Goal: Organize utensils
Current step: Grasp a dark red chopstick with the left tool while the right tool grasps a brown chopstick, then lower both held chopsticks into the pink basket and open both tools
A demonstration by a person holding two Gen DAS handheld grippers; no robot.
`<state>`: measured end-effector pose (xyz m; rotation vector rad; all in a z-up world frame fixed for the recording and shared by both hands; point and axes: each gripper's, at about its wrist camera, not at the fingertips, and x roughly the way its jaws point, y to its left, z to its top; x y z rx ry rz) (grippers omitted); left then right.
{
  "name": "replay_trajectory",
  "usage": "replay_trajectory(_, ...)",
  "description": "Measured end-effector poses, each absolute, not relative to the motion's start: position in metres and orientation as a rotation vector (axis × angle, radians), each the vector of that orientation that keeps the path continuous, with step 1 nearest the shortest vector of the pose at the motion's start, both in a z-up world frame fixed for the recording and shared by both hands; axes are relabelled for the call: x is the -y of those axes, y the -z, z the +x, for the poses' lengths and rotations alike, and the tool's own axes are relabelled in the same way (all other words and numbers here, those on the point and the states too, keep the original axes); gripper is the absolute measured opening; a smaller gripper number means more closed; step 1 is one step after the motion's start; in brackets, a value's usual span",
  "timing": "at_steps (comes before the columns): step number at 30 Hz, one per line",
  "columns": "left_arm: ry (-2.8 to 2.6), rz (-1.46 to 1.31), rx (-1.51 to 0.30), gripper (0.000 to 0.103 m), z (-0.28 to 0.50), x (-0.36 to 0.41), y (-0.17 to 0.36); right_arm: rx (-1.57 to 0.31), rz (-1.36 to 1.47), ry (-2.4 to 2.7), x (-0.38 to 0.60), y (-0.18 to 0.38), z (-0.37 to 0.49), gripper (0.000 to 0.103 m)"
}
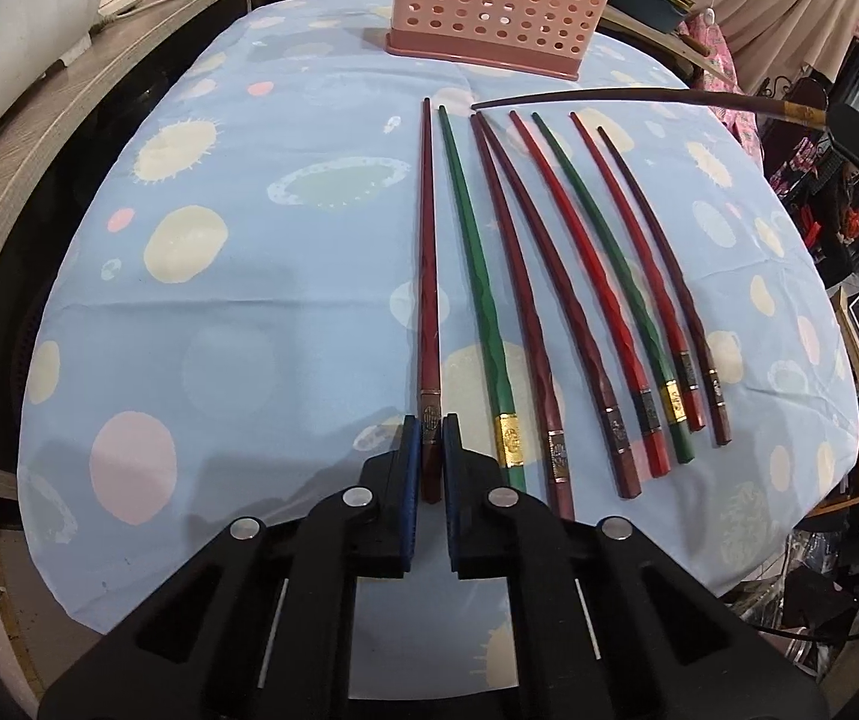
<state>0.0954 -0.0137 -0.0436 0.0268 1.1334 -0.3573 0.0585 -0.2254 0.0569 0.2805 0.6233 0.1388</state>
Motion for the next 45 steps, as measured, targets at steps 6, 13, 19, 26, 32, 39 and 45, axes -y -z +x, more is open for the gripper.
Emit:
replay_trajectory(6, 0.355, -0.009, -1.073, 0.007, 0.106, 0.004, 0.013, -0.575, 0.279, -0.130, 0.230, -0.087, 0.073, 0.007)
replay_trajectory(13, 0.350, -0.010, -0.942, 0.007, 0.140, -0.003, -0.050, -0.501, 0.253, -0.125, 0.234, -0.139, 0.109, 0.007)
replay_trajectory(19, 0.367, -0.029, -0.802, 0.007, 0.180, -0.002, -0.123, -0.424, 0.265, -0.109, 0.243, -0.184, 0.142, 0.007)
replay_trajectory(26, 0.376, -0.050, -0.641, 0.007, 0.228, 0.011, -0.211, -0.327, 0.307, -0.104, 0.257, -0.236, 0.182, 0.007)
replay_trajectory(32, 0.365, -0.070, -0.505, 0.007, 0.260, 0.024, -0.275, -0.273, 0.314, -0.086, 0.263, -0.262, 0.217, 0.007)
replay_trajectory(39, 0.348, -0.078, -0.434, 0.007, 0.302, 0.046, -0.295, -0.280, 0.310, -0.066, 0.266, -0.258, 0.259, 0.007)
replay_trajectory(45, 0.330, -0.044, -0.425, 0.007, 0.328, 0.063, -0.280, -0.313, 0.312, -0.058, 0.269, -0.238, 0.285, 0.007)
